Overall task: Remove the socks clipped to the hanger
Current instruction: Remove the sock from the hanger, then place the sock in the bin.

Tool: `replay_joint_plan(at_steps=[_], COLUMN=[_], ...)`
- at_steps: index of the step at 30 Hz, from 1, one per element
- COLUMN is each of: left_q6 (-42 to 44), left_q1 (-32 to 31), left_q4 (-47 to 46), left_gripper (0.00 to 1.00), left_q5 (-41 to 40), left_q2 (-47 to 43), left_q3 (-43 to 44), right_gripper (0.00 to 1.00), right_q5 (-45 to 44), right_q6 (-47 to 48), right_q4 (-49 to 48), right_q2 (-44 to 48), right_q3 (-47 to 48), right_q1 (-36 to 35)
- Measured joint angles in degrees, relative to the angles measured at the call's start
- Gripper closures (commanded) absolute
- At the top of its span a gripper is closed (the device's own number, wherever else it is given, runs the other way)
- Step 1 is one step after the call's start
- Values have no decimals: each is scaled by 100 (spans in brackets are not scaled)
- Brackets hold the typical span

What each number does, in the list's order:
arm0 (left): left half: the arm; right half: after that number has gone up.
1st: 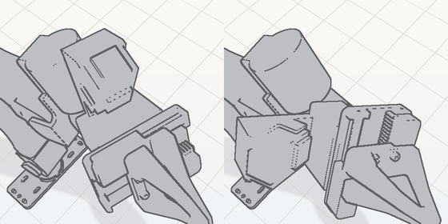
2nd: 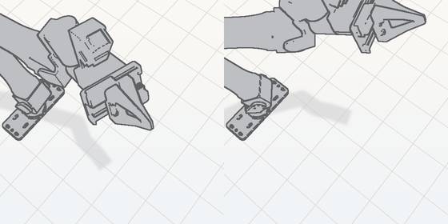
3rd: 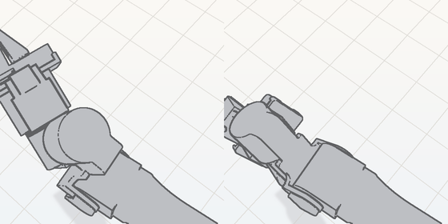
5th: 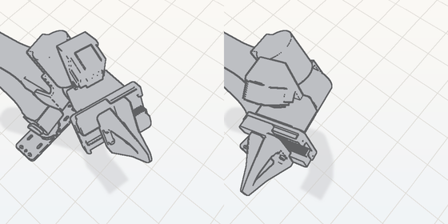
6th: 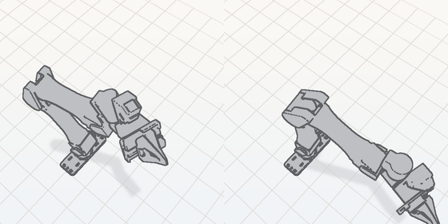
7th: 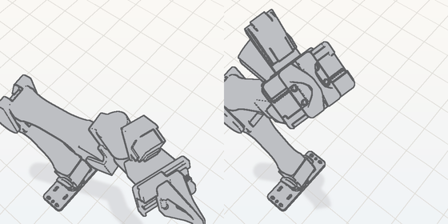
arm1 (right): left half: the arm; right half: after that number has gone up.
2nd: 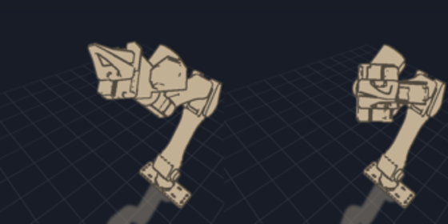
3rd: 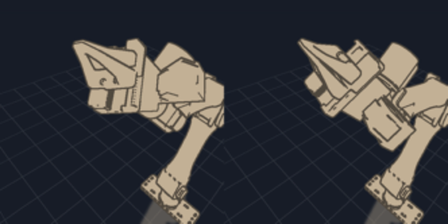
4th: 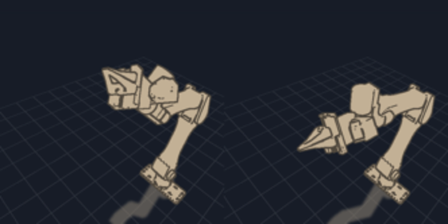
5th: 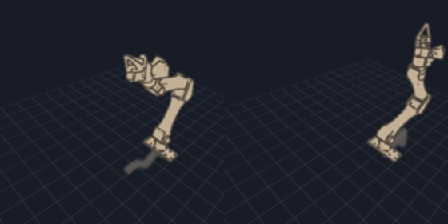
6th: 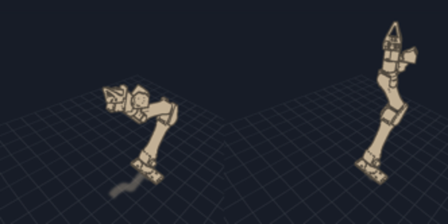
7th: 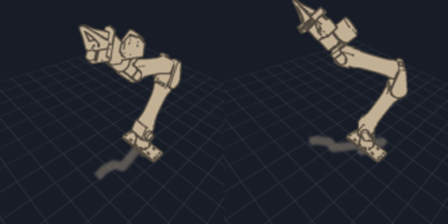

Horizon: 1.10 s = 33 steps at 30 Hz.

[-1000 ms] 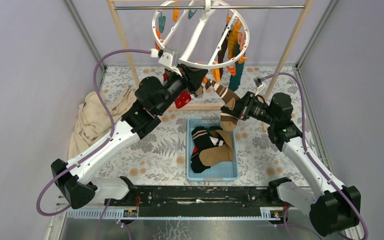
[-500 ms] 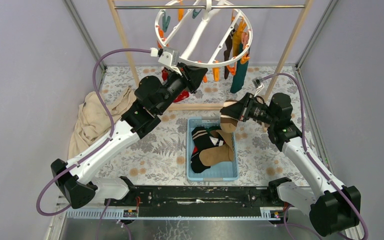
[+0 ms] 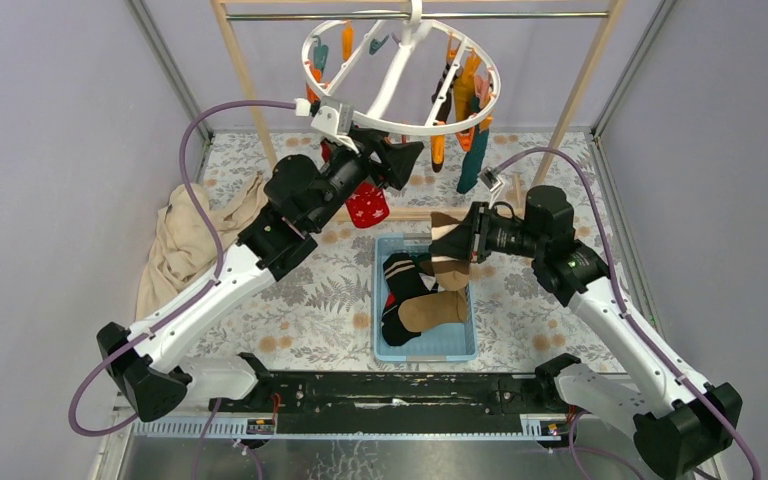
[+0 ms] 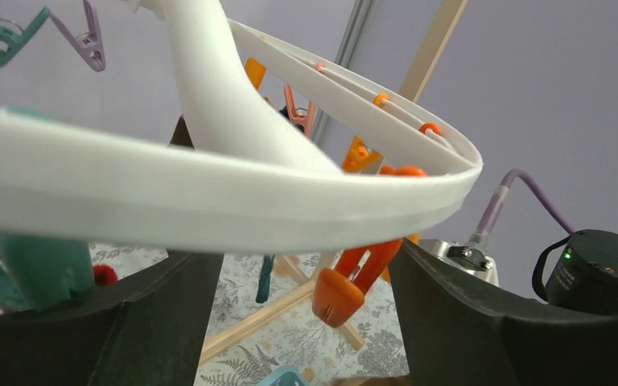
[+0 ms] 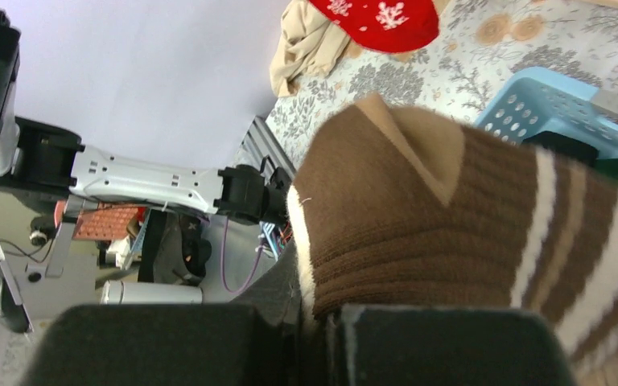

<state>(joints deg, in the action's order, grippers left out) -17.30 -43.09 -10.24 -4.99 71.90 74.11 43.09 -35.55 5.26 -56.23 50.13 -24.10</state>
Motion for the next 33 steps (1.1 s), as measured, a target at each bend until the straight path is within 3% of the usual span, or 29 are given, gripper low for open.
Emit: replay_joint_plan(at_steps=[7, 19, 33], left_q6=[-33, -188, -431], left_q1=[0, 0, 0], left_q4=[136, 562, 918], left_gripper=[1, 1, 1], left_q5=[2, 13, 116], left_q2=[-192, -811, -1429], left_q3=[-195, -415, -638], right_gripper=[100, 100, 100], right_q5=[-133, -535, -2140], right_q6=[216, 264, 804], right_q4=[376, 428, 479], right_q2=[-26, -258, -1534], right_q3=[238, -146, -308], right_q1=[-487, -881, -1718])
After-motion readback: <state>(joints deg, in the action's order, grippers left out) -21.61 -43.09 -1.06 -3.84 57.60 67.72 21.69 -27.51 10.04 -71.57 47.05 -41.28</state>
